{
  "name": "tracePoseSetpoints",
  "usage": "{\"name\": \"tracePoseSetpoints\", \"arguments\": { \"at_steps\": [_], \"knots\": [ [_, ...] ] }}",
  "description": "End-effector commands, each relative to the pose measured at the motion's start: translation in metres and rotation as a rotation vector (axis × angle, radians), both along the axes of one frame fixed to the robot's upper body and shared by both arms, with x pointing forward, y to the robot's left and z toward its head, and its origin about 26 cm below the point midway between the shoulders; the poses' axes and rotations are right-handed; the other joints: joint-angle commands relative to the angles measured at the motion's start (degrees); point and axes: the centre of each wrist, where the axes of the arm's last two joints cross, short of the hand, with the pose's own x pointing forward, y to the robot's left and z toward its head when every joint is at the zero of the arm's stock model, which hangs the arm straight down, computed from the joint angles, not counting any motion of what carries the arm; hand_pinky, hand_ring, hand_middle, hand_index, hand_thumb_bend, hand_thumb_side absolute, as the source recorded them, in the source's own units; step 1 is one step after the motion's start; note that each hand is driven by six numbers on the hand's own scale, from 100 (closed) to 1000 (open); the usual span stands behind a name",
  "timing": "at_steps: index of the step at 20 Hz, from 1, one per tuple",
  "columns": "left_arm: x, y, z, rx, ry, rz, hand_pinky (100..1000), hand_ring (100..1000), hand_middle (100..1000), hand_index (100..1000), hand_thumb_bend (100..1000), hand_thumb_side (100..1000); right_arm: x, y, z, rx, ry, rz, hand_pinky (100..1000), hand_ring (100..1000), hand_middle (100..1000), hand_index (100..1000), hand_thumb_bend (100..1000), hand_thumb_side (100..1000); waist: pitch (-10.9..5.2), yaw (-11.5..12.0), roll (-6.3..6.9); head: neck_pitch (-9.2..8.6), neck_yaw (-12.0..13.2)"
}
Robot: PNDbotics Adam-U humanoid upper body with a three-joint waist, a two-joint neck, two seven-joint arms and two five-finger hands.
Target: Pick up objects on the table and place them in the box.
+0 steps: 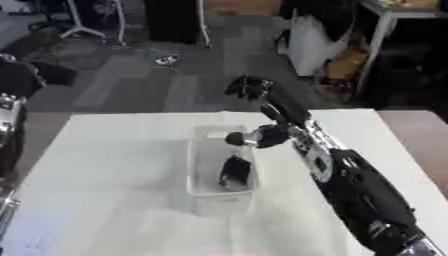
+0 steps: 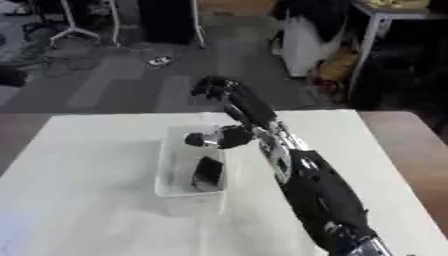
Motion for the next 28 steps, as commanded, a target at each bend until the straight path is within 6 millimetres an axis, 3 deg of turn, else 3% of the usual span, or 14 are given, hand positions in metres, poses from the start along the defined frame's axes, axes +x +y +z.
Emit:
{"name": "tracePoseSetpoints", "arguments": {
  "at_steps": [1, 11, 13, 14, 15, 16, 17, 18, 19, 20, 21, 23, 24, 28],
  "knots": [
    [-0.001, 0.001, 0.011, 0.013, -0.035, -0.005, 613, 638, 810, 886, 159, 1000, 0.003, -0.002, 0.015, -0.029, -0.045, -0.028, 550, 589, 717, 796, 823, 1000, -0.5, 0.06, 0.14, -0.3, -0.54],
    [-0.001, 0.001, 0.011, 0.013, -0.036, -0.003, 613, 637, 810, 886, 159, 1000, 0.001, -0.006, 0.012, 0.011, -0.062, -0.052, 496, 563, 693, 783, 807, 1000, -0.5, 0.07, 0.14, -0.5, -0.67],
    [-0.001, 0.001, 0.011, 0.014, -0.036, -0.004, 613, 638, 810, 886, 159, 1000, 0.001, -0.007, 0.012, 0.02, -0.064, -0.053, 430, 539, 672, 781, 775, 1000, -0.49, 0.08, 0.14, -0.54, -0.69],
    [-0.001, 0.002, 0.012, 0.011, -0.038, 0.0, 613, 637, 810, 886, 158, 1000, -0.001, -0.007, 0.01, 0.054, -0.062, -0.06, 326, 535, 604, 806, 667, 1000, -0.21, -0.21, 0.32, -1.66, -0.64],
    [-0.001, 0.003, 0.012, 0.01, -0.041, 0.005, 613, 637, 810, 886, 158, 1000, -0.004, -0.007, 0.006, 0.1, -0.06, -0.074, 357, 553, 636, 797, 728, 1000, -0.11, -0.38, 0.33, -2.03, -0.6],
    [-0.001, 0.003, 0.013, 0.01, -0.044, 0.009, 613, 637, 810, 885, 158, 1000, -0.007, -0.008, 0.002, 0.153, -0.057, -0.092, 288, 491, 546, 785, 564, 1000, 0.13, -0.63, 0.45, -3.64, -0.67],
    [-0.001, 0.004, 0.013, 0.01, -0.046, 0.012, 613, 637, 810, 886, 158, 1000, -0.011, -0.008, -0.002, 0.211, -0.053, -0.112, 309, 515, 582, 809, 628, 1000, 0.19, -0.77, 0.45, -4.37, -0.72],
    [-0.001, 0.005, 0.014, 0.01, -0.049, 0.016, 612, 637, 810, 882, 158, 1000, -0.015, -0.009, -0.006, 0.268, -0.049, -0.133, 174, 335, 385, 682, 418, 1000, 0.43, -1.13, 0.55, -6.68, -0.8],
    [-0.002, 0.005, 0.014, 0.011, -0.049, 0.02, 613, 637, 810, 884, 158, 1000, -0.019, -0.01, -0.011, 0.328, -0.044, -0.156, 249, 435, 477, 745, 496, 1000, 0.46, -1.39, 0.53, -7.77, -0.79],
    [-0.002, 0.006, 0.014, 0.013, -0.049, 0.021, 612, 637, 810, 882, 158, 1000, -0.023, -0.013, -0.015, 0.382, -0.044, -0.178, 174, 335, 385, 682, 418, 1000, 0.44, -1.39, 0.48, -8.34, -0.87],
    [-0.002, 0.005, 0.014, 0.016, -0.048, 0.02, 612, 636, 808, 877, 157, 1000, -0.026, -0.02, -0.019, 0.434, -0.051, -0.198, 100, 147, 214, 525, 234, 984, 0.37, -1.44, 0.4, -9.54, -1.35],
    [-0.002, 0.005, 0.013, 0.028, -0.044, 0.012, 612, 636, 808, 878, 157, 1000, -0.035, -0.032, -0.025, 0.511, -0.074, -0.209, 100, 162, 228, 538, 248, 997, 0.17, -1.42, 0.21, -11.99, -2.99],
    [-0.002, 0.005, 0.013, 0.031, -0.042, 0.009, 610, 632, 806, 874, 156, 1000, -0.038, -0.032, -0.024, 0.543, -0.094, -0.193, 100, 100, 148, 462, 177, 943, 0.06, -1.39, 0.21, -13.83, -4.28],
    [-0.002, 0.005, 0.012, 0.041, -0.038, -0.001, 606, 630, 804, 873, 156, 1000, -0.05, -0.023, -0.009, 0.695, -0.198, -0.102, 100, 100, 145, 461, 178, 944, 0.03, -1.34, 0.21, -17.56, -6.71]
  ]
}}
